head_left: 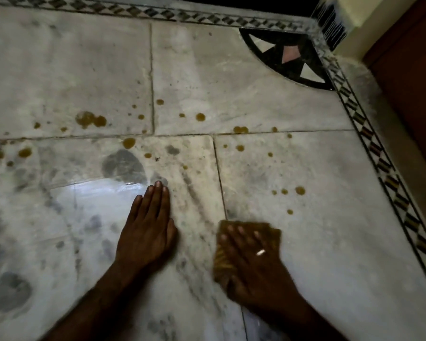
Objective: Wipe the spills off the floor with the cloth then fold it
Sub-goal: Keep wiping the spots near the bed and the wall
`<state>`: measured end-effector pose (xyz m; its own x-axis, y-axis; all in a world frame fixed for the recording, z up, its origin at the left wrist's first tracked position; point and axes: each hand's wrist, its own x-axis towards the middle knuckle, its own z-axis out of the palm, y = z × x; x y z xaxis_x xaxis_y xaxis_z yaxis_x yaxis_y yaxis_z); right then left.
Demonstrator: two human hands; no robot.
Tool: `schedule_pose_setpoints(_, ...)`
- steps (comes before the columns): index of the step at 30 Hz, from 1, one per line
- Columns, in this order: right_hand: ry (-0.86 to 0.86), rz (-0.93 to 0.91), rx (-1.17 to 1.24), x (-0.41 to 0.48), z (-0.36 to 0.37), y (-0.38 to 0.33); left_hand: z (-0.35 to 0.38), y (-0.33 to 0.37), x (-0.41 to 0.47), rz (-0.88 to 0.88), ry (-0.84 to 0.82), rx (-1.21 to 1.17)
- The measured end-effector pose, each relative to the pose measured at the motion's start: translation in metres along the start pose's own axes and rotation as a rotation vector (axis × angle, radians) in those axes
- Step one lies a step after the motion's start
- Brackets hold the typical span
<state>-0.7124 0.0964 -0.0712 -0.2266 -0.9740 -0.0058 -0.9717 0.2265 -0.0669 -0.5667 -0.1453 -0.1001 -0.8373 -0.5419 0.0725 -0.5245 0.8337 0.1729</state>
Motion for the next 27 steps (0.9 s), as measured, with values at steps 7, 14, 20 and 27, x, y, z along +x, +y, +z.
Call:
schedule_pose_setpoints(7, -0.002, 0.272, 0.029, 0.105, 0.002, 0.046, 0.000, 0.015, 0.013, 0.104, -0.008, -0.084)
schedule_pose_setpoints(14, 0.040, -0.002, 0.141, 0.076, 0.006, -0.053, -0.009, 0.022, 0.007, 0.098, 0.029, -0.376)
schedule_pose_setpoints(20, 0.060, 0.334, -0.053, -0.048, 0.007, 0.046, 0.014, 0.086, 0.022, 0.226, -0.053, -0.142)
schedule_pose_setpoints(27, 0.139, 0.685, -0.012, 0.060, -0.001, 0.129, 0.027, 0.100, 0.068, 0.277, -0.011, -0.099)
